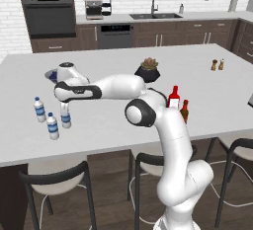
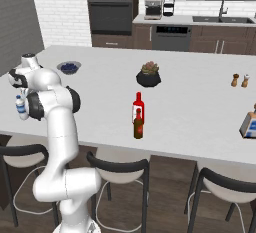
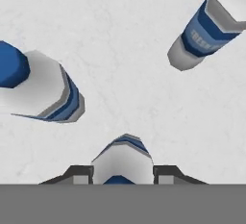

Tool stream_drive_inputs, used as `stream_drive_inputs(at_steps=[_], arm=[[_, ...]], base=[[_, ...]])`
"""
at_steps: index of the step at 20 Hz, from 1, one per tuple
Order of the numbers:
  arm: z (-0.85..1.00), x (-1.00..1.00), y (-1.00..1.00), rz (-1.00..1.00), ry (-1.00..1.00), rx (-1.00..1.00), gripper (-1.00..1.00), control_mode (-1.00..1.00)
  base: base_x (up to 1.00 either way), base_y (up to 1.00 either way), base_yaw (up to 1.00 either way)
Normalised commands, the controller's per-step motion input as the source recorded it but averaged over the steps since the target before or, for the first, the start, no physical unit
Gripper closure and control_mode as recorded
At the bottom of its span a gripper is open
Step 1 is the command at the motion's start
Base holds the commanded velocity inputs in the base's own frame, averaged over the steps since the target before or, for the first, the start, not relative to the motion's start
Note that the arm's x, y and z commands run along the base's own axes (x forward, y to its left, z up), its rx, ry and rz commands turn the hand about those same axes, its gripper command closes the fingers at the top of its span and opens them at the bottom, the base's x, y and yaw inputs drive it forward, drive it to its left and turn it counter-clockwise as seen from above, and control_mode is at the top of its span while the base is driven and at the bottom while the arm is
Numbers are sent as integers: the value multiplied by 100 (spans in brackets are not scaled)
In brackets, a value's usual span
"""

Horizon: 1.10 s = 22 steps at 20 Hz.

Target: Move the plastic bottles in the middle to the plastics group, and the glass bottles in the middle to the glass group.

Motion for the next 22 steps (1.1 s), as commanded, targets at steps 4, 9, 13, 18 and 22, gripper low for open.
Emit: stream_drive_inputs(at_steps=[4, 9, 13, 18, 22], arm=[[-1, 0, 24, 7, 0, 0, 100, -100], [-36, 0, 7, 1, 2, 0, 100, -100], [-52, 0, 1, 0, 0, 0, 100, -100], [-1, 0, 0, 0, 0, 0, -100, -100], [0, 0, 0, 0, 0, 0, -100, -100]], base=[[0, 0, 0], [0, 0, 0], [0, 0, 0], [0, 0, 0], [0, 0, 0]])
